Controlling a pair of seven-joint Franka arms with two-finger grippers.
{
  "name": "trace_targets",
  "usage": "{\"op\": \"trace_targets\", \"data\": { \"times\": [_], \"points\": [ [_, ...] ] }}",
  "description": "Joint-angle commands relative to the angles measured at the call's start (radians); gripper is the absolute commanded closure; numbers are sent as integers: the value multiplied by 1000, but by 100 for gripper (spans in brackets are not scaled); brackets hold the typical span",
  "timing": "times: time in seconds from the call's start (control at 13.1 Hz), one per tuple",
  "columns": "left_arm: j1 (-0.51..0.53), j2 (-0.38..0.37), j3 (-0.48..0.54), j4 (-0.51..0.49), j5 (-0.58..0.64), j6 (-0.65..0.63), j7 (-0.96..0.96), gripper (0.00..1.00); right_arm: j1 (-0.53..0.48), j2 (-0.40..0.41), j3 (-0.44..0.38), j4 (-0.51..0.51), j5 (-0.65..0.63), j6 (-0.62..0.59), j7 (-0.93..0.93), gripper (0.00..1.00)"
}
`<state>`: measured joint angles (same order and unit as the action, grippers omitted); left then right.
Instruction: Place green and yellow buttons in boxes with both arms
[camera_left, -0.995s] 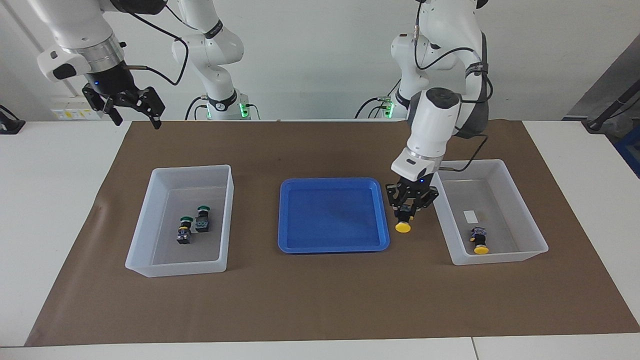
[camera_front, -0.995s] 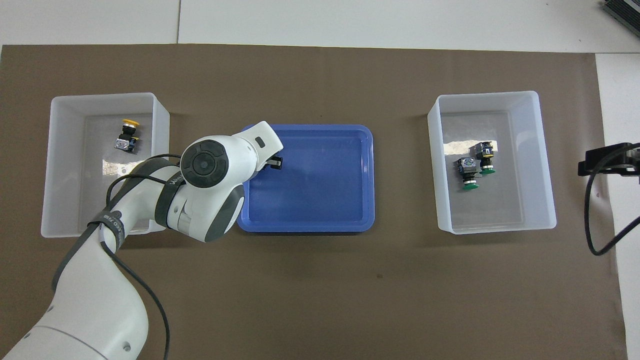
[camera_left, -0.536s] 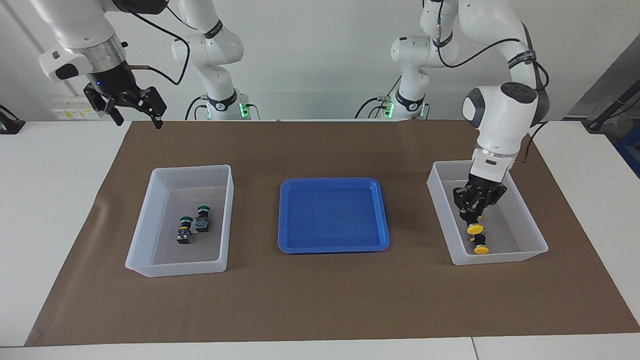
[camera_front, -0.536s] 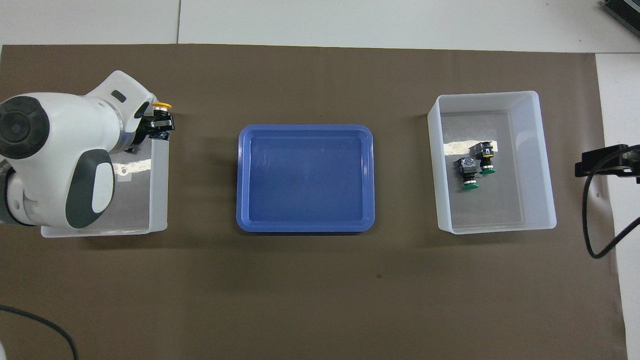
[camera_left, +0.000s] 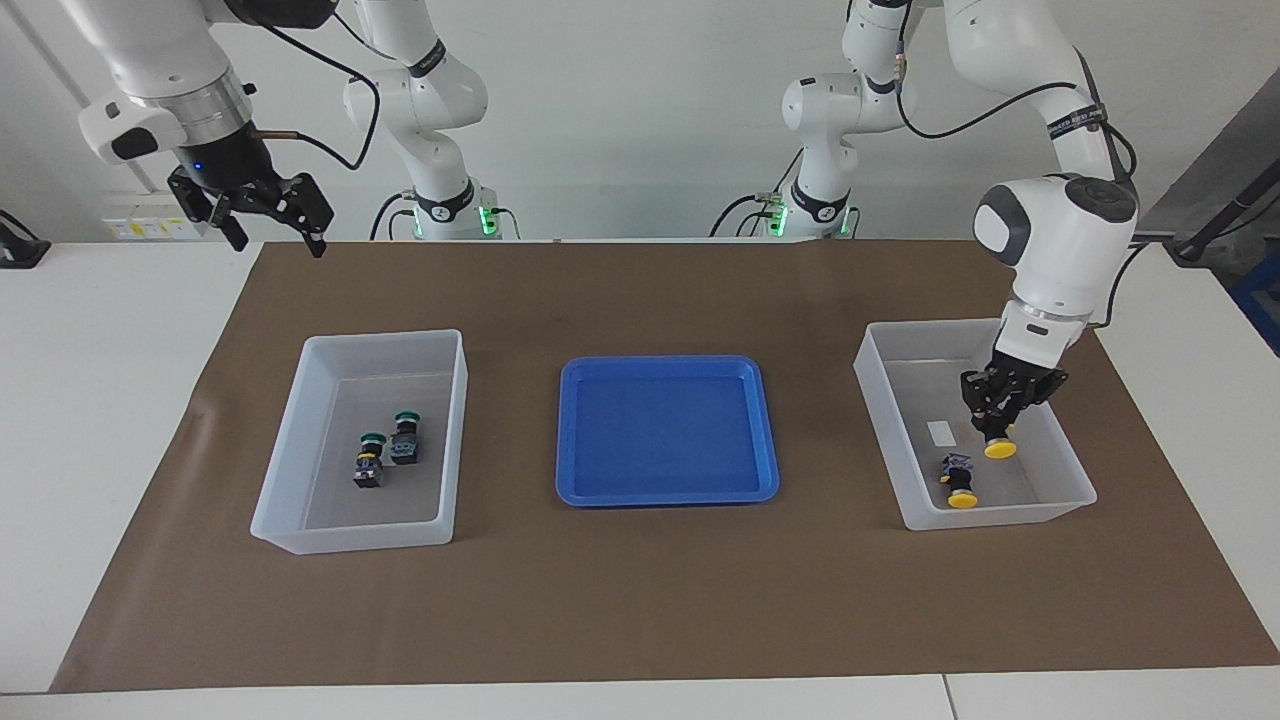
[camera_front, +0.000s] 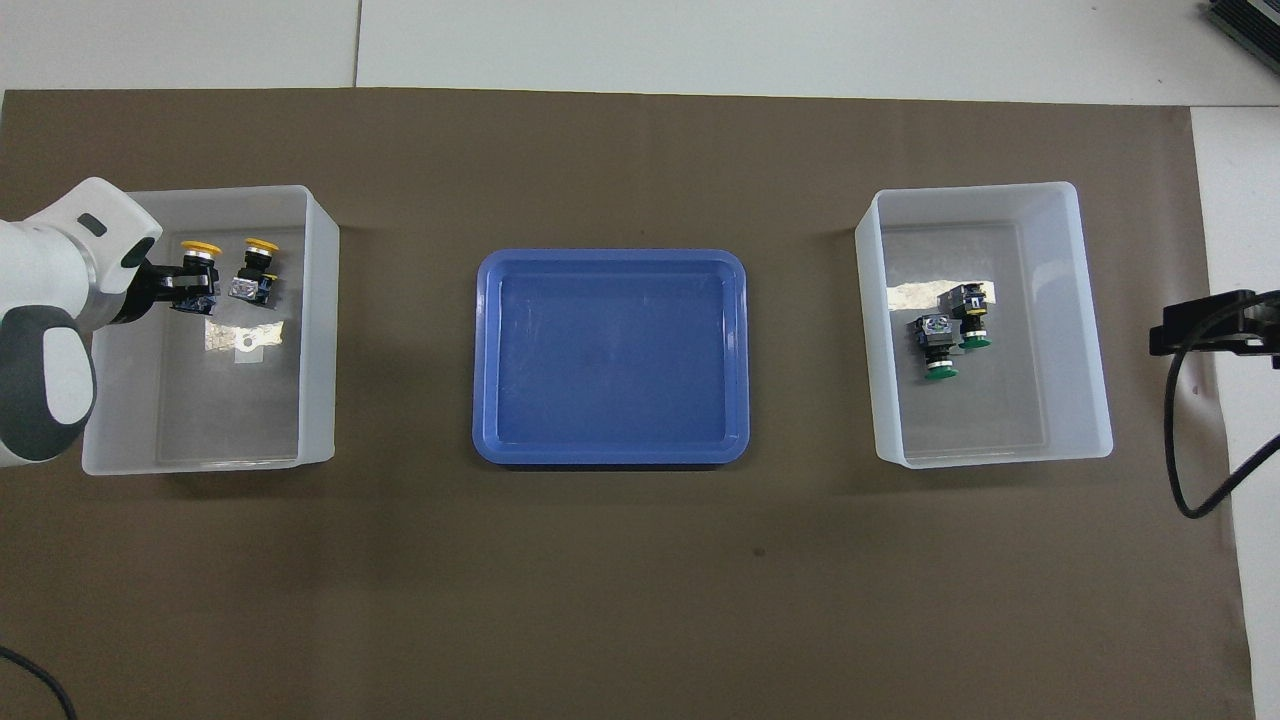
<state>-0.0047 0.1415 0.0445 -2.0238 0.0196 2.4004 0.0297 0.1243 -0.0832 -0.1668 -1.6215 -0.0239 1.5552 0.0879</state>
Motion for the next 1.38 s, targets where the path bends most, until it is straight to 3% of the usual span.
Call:
{"op": "trace_targets", "data": {
  "times": [0.0,0.31,0.38,0.54,0.84,1.3],
  "points": [
    [-17,22,-8,-27,10,45,18,100,5,-9,-7,-1,-21,-18,-23,0],
    [-49,90,-11,-24,10,141,18,94,5,-17,-7,-12,-18,-18,-22,0],
    [-49,104,-11,-21,10,147,18,81,1,-17,-8,-12,-16,-18,-23,0],
    [-49,107,-11,-10,10,141,16,0,-2,-18,-8,-15,-13,-17,-22,0],
    [-49,72,-11,-4,8,112,18,0,-6,-18,-8,-17,-10,-20,-23,0],
    [-37,-127,-8,-22,8,-136,59,0,-9,-30,-7,-43,-2,-4,-19,0]
  ]
}}
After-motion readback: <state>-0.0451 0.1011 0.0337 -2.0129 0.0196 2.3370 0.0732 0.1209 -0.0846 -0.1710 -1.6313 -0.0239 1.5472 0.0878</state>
